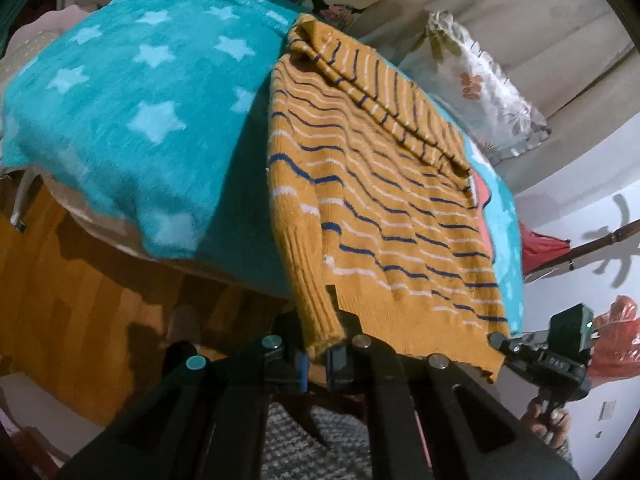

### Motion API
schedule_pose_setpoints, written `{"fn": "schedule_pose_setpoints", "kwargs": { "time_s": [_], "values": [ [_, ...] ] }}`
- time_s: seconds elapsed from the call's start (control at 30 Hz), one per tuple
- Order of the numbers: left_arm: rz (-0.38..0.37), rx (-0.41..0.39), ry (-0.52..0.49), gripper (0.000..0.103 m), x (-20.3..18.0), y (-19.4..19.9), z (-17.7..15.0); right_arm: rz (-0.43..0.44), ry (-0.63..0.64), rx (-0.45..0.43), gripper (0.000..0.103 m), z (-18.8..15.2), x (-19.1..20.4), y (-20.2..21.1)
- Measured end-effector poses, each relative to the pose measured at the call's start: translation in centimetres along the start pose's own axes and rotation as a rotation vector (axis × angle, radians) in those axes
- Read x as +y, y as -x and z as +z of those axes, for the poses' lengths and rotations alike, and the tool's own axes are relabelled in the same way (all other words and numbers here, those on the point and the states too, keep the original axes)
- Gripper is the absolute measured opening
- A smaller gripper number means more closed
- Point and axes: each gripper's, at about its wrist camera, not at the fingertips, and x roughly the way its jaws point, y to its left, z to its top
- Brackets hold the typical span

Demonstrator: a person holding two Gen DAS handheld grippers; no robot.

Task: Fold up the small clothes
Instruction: 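Grasp the sweater hem with the left gripper while the right gripper grasps the hem, then lift the hem with both grippers and fold it over toward the collar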

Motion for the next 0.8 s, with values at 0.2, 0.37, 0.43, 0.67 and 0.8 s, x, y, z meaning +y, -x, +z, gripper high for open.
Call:
{"fn": "schedule_pose_setpoints", "kwargs": {
  "time_s": [0.2, 0.37, 0.43, 0.67, 0.8],
  "values": [
    [0.027, -0.024, 0.010, 0.005, 0.1, 0.1, 1.4, -0.016, -0.010, 0.010, 0.008, 1.4, 0.6, -1.8],
    [0.036, -0.076, -0.024, 0.005, -1.2, 1.5, 3.6, -0.001, 0.055, -0.024, 0.008, 3.9, 2.7, -1.3],
    [0.047, -0.095, -0.047, 0.004, -1.9, 1.8, 5.1, 0.003, 0.070, -0.041, 0.008, 5.1, 3.3, -1.1],
    [0.042, -0.146, -0.107, 0.004, -4.1, 1.4, 12.9, 0.030, 0.101, -0.166, 0.008, 11.6, 6.4, -0.9],
    [0.047, -0.154, -0.151, 0.004, -5.5, -1.6, 18.2, 0.004, 0.087, -0.222, 0.008, 16.3, 7.6, -1.5]
  ]
}}
